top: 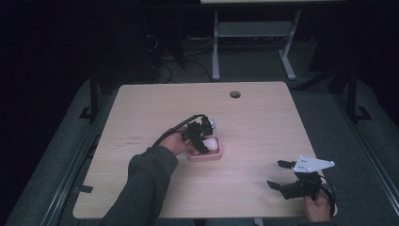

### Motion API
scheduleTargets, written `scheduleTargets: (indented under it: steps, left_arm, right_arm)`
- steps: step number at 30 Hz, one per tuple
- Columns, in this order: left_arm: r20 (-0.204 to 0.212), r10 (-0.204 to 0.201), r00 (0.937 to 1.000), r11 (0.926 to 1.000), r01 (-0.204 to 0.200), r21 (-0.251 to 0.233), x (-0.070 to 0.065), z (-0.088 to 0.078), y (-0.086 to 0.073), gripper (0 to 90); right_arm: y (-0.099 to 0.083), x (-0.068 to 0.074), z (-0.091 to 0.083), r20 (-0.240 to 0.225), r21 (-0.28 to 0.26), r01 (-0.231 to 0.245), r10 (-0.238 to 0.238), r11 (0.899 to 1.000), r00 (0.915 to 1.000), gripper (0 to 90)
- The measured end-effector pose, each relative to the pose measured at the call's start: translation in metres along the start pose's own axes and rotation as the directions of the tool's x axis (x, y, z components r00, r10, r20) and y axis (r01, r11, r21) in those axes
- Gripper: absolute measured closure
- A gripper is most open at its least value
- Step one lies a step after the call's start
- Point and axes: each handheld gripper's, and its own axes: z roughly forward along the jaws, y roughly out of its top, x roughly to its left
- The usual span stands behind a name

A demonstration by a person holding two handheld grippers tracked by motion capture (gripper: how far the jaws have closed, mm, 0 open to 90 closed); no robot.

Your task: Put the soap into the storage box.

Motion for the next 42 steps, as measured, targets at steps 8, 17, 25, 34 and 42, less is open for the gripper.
scheduleTargets:
  steps: [8,17,25,34,42]
  left_arm:
    - [-0.009,0.003,1.0000,1.0000,-0.003,0.003,-0.001,-0.001,0.000,49.0]
    - [-0.021,0.004,0.9998,1.0000,-0.004,0.001,-0.002,-0.003,0.000,47.5]
    - [-0.024,-0.013,0.9996,0.9994,0.012,-0.032,-0.003,-0.013,-0.003,37.3]
    - [-0.030,-0.032,0.9990,0.9981,0.030,-0.054,-0.004,-0.021,-0.010,36.1]
    - [-0.032,-0.052,0.9981,0.9960,0.050,-0.074,-0.005,-0.029,-0.018,35.9]
  right_arm:
    - [0.000,0.000,0.000,0.000,-0.001,-0.004,0.004,1.000,1.0000,14.1]
    - [0.000,0.001,0.000,0.000,0.000,-0.005,0.005,1.000,1.0000,14.1]
    - [0.000,0.000,0.000,0.003,-0.001,-0.007,0.007,1.000,1.0000,14.1]
    - [0.000,0.000,0.000,0.010,-0.002,-0.007,0.007,1.000,0.9999,14.1]
    - [0.000,0.000,0.000,0.011,0.000,-0.007,0.007,1.000,0.9999,14.1]
